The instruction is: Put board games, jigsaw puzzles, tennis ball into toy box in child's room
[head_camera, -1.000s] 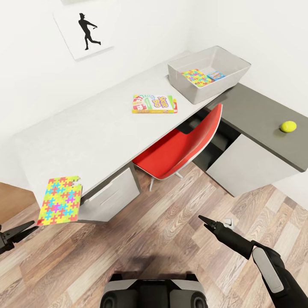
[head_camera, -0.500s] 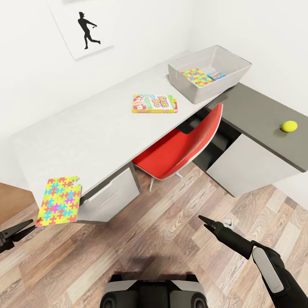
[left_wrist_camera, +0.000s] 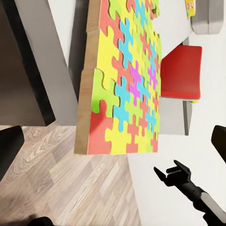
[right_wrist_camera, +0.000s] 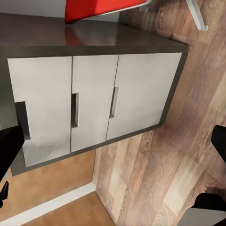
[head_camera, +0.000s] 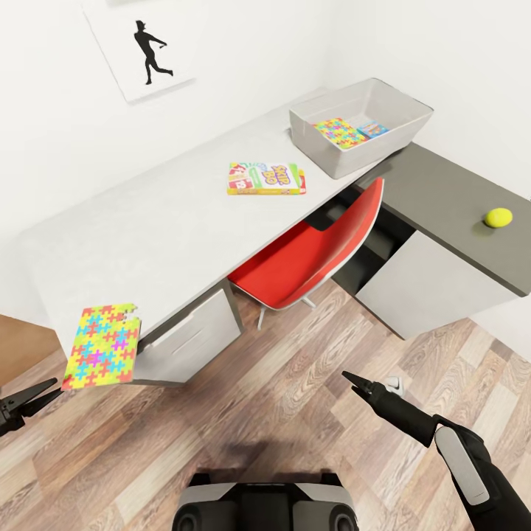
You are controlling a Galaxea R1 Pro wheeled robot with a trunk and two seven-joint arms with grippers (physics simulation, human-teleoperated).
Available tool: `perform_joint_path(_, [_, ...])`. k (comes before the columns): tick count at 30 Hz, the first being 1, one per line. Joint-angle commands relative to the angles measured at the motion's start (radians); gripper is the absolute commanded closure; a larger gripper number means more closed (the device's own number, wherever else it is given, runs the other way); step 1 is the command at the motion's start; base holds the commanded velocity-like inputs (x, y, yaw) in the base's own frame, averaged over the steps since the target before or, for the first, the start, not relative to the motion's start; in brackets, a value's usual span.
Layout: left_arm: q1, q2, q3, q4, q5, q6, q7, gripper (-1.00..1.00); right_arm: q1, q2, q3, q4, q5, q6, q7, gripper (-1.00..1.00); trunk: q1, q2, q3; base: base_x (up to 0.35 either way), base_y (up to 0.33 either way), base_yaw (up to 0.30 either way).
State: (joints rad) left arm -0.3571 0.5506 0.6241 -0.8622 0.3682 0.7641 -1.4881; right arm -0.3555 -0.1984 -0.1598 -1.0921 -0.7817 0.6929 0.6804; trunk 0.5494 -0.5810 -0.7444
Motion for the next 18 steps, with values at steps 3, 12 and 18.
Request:
perform_joint_path(3, [0.0, 0.0, -0.001, 0.0, -0.001, 0.011, -0.003, -1.0, 0.0, 0.0, -0.001, 0.0, -0.004, 0.007, 0.001, -1.0, 0.0, -0.001, -0.001, -0.082, -0.068, 0.0])
perform_joint_path(12, [0.0, 0.0, 0.0, 0.0, -0.001, 0.017, -0.003, -1.0, 0.0, 0.0, -0.001, 0.0, -0.004, 0.007, 0.001, -1.0, 0.0, -0.001, -0.001, -0.094, -0.107, 0.0])
perform_joint_path(18, [0.0, 0.0, 0.0, 0.0, -0.002, 0.018, -0.003, -1.0, 0.0, 0.0, -0.001, 0.0, -0.004, 0.007, 0.001, -1.0, 0.0, -0.001, -0.001, -0.02, -0.025, 0.0])
